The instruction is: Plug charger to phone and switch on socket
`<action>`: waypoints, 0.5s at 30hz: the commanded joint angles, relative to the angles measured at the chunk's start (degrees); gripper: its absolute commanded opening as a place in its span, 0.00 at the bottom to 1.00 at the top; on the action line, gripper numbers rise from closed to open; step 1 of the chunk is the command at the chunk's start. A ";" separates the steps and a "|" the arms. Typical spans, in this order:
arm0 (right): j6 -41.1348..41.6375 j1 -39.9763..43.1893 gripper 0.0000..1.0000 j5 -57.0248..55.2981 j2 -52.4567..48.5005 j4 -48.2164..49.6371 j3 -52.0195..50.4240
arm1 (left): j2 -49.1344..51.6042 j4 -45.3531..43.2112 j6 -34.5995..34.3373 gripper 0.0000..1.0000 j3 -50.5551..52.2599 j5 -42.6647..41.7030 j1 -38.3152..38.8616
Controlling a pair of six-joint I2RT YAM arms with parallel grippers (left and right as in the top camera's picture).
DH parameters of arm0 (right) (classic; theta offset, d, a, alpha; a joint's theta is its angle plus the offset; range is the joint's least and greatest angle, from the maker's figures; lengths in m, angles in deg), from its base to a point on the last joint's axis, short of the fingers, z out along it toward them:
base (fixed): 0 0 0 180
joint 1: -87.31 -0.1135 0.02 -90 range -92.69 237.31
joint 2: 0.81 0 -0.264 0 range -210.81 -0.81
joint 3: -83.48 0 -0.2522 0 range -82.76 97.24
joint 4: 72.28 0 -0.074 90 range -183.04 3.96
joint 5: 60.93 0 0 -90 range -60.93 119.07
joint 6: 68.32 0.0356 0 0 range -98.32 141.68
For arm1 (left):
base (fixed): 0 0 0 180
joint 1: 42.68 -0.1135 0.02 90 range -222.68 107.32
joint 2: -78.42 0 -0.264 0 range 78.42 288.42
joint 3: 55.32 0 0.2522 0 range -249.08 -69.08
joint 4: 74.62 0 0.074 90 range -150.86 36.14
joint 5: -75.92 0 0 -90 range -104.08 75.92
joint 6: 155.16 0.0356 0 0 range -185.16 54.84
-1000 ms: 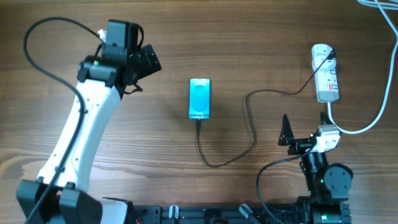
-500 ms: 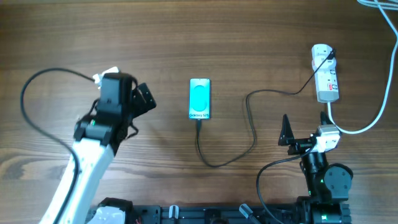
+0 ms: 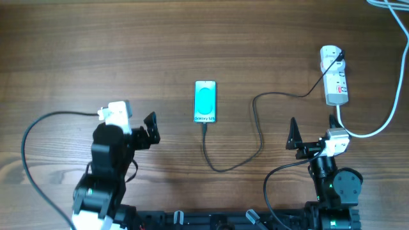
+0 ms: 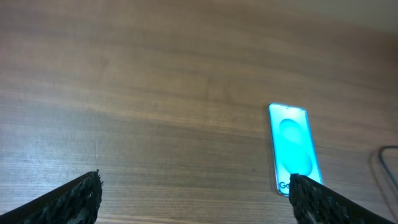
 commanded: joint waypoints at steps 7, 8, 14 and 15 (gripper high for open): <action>0.72 0.17 1.00 -0.57 0.68 0.15 -0.04 | -17.64 -1.55 16.28 1.00 8.20 -8.37 -0.37; 0.72 0.17 1.00 -0.57 0.68 0.15 -0.04 | -18.62 -2.25 16.24 1.00 9.01 -8.37 -0.37; 0.70 0.17 1.00 -0.55 0.68 0.15 -0.04 | -23.80 -8.39 14.69 1.00 14.29 -8.31 -0.70; 0.70 0.17 1.00 -0.57 0.68 0.15 -0.04 | -24.63 -9.18 13.62 1.00 15.32 -8.11 -1.01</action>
